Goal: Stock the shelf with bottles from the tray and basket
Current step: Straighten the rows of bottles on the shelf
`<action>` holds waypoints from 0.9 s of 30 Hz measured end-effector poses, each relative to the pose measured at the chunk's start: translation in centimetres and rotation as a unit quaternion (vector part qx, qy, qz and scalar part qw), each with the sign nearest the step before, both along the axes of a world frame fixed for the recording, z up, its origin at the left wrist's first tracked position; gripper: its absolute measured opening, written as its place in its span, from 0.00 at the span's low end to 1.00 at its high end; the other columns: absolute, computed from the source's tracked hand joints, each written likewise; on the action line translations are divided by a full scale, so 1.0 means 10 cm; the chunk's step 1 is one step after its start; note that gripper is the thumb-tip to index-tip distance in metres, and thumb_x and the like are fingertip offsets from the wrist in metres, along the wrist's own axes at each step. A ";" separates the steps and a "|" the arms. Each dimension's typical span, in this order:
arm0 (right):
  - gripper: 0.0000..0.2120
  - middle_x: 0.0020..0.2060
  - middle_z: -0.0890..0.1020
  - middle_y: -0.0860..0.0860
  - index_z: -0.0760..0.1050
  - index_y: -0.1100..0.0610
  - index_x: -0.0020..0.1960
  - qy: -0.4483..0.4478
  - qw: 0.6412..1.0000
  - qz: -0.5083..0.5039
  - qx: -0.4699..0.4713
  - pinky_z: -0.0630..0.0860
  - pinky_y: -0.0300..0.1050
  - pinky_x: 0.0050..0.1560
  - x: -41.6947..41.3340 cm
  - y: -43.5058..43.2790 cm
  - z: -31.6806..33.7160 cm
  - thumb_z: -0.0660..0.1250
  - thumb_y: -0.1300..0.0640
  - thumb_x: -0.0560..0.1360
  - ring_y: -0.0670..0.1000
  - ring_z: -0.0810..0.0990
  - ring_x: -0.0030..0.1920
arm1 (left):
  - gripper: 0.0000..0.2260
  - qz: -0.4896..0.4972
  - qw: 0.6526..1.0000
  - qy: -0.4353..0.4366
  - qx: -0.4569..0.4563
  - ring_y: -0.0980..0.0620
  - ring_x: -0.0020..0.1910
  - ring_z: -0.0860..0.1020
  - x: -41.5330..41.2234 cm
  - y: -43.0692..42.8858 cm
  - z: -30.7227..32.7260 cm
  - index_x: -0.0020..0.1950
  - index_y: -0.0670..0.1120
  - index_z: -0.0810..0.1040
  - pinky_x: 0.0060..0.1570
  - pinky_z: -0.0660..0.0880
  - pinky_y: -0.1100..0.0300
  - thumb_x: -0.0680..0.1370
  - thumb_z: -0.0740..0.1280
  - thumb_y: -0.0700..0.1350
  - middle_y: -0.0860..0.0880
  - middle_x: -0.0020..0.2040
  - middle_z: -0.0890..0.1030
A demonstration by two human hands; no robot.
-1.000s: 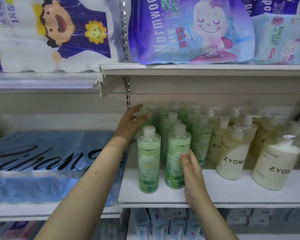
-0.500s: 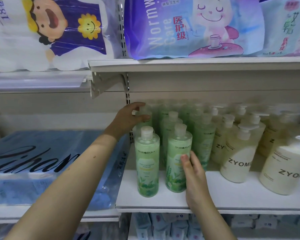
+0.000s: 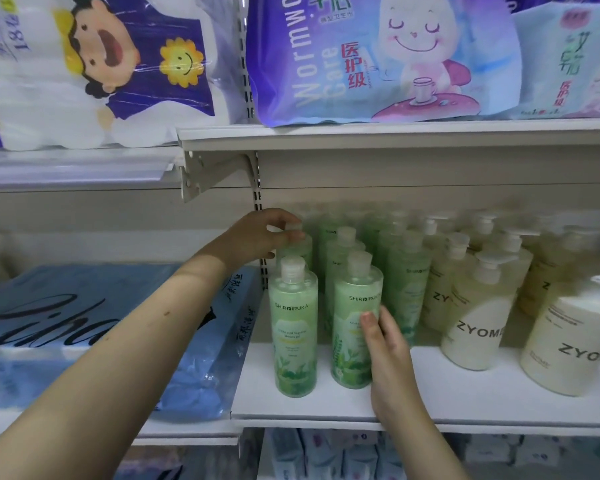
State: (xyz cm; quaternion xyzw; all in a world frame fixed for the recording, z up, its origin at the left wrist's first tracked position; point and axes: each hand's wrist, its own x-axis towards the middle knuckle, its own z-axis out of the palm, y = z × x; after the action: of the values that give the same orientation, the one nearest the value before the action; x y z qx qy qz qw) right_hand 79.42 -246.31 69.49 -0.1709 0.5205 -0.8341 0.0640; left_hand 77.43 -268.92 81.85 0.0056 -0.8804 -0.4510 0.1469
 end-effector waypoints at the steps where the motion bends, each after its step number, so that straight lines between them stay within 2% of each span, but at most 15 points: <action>1: 0.16 0.49 0.85 0.41 0.76 0.46 0.57 -0.001 1.000 0.001 -0.003 0.78 0.33 0.42 0.00 0.00 0.00 0.65 0.49 0.70 0.41 0.83 0.50 | 0.07 0.006 1.000 0.005 0.000 0.58 0.51 0.79 0.00 0.00 0.01 0.53 0.56 0.79 0.43 0.75 0.65 0.75 0.71 0.51 0.57 0.55 0.79; 5: 0.17 0.49 0.85 0.42 0.76 0.47 0.58 0.002 1.000 0.003 -0.002 0.78 0.34 0.43 -0.01 0.00 0.00 0.65 0.49 0.70 0.41 0.83 0.50 | 0.06 0.009 0.999 0.016 -0.029 0.55 0.52 0.79 -0.01 -0.01 0.04 0.53 0.53 0.81 0.44 0.78 0.64 0.76 0.70 0.49 0.53 0.54 0.81; 10: 0.18 0.50 0.85 0.43 0.76 0.48 0.59 0.001 1.000 0.003 -0.002 0.79 0.34 0.43 -0.02 0.01 -0.01 0.65 0.49 0.70 0.43 0.83 0.51 | 0.09 0.009 0.999 -0.008 -0.041 0.42 0.55 0.80 0.04 -0.01 0.11 0.55 0.50 0.82 0.50 0.79 0.56 0.76 0.71 0.48 0.54 0.53 0.82; 15: 0.18 0.50 0.85 0.44 0.76 0.48 0.59 0.001 1.000 0.006 0.002 0.79 0.34 0.43 -0.03 0.00 -0.03 0.65 0.49 0.70 0.43 0.83 0.51 | 0.06 -0.002 0.999 -0.003 -0.037 0.56 0.50 0.79 0.10 0.03 0.11 0.53 0.52 0.81 0.41 0.77 0.70 0.76 0.71 0.47 0.53 0.55 0.81; 19: 0.16 0.47 0.86 0.42 0.77 0.48 0.56 0.007 1.000 0.007 0.007 0.78 0.34 0.42 -0.04 0.00 -0.04 0.65 0.49 0.69 0.41 0.84 0.49 | 0.11 0.012 1.000 0.002 -0.017 0.60 0.49 0.78 0.14 0.05 0.05 0.58 0.49 0.80 0.42 0.77 0.69 0.76 0.71 0.48 0.52 0.56 0.80; 22: 0.15 0.46 0.86 0.42 0.77 0.48 0.55 0.010 1.000 0.006 0.009 0.78 0.34 0.42 -0.04 0.00 -0.03 0.65 0.48 0.69 0.41 0.84 0.48 | 0.17 0.032 0.999 0.017 0.040 0.56 0.56 0.78 0.22 0.10 -0.01 0.65 0.51 0.77 0.49 0.77 0.65 0.77 0.69 0.52 0.54 0.59 0.79; 25: 0.20 0.50 0.86 0.44 0.77 0.48 0.57 0.012 1.000 0.006 0.005 0.79 0.35 0.45 -0.03 0.00 -0.03 0.67 0.44 0.67 0.43 0.83 0.51 | 0.15 0.071 0.992 0.049 0.095 0.54 0.64 0.75 0.37 0.17 -0.11 0.64 0.59 0.75 0.64 0.73 0.56 0.77 0.66 0.57 0.58 0.63 0.76; 27: 0.25 0.50 0.85 0.44 0.77 0.49 0.60 0.011 1.000 0.005 0.002 0.79 0.35 0.45 -0.01 0.00 -0.02 0.70 0.40 0.65 0.43 0.83 0.51 | 0.13 0.085 0.986 0.076 0.124 0.55 0.66 0.73 0.50 0.24 -0.16 0.61 0.61 0.75 0.69 0.69 0.53 0.77 0.65 0.59 0.58 0.65 0.76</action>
State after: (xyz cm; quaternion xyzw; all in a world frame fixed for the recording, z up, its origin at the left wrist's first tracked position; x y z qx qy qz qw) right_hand 79.27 -246.30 69.32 -0.1824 0.5221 -0.8308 0.0624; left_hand 82.40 -266.56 80.21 0.0643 -0.8002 -0.5415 0.2495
